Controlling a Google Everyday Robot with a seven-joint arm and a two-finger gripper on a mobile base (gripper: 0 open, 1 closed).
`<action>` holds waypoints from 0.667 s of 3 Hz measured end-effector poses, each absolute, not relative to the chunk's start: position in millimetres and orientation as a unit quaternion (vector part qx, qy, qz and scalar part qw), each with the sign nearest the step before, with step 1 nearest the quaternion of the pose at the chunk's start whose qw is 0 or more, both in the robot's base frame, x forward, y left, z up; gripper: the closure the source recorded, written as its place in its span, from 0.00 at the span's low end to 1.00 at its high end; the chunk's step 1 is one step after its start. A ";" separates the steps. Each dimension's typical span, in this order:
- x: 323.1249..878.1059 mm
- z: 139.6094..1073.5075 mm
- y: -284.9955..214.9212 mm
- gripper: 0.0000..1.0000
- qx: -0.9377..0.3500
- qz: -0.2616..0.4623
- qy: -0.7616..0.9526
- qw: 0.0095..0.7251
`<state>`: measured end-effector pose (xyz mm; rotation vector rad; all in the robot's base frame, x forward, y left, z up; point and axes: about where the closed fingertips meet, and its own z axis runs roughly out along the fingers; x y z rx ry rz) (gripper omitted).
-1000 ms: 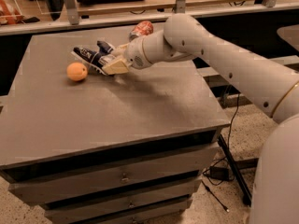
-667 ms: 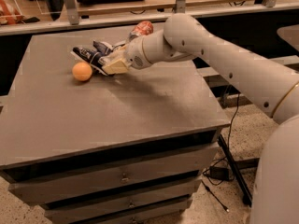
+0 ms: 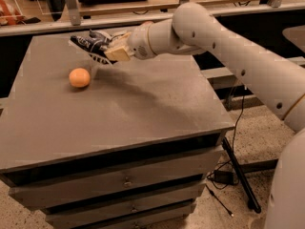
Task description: Pick blue chip bag
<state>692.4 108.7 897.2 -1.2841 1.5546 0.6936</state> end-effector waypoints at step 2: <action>686.8 950.1 102.0 1.00 -0.529 0.298 0.605 0.516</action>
Offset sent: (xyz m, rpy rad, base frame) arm -0.0121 -0.0223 0.0870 0.1016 -0.0805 0.0595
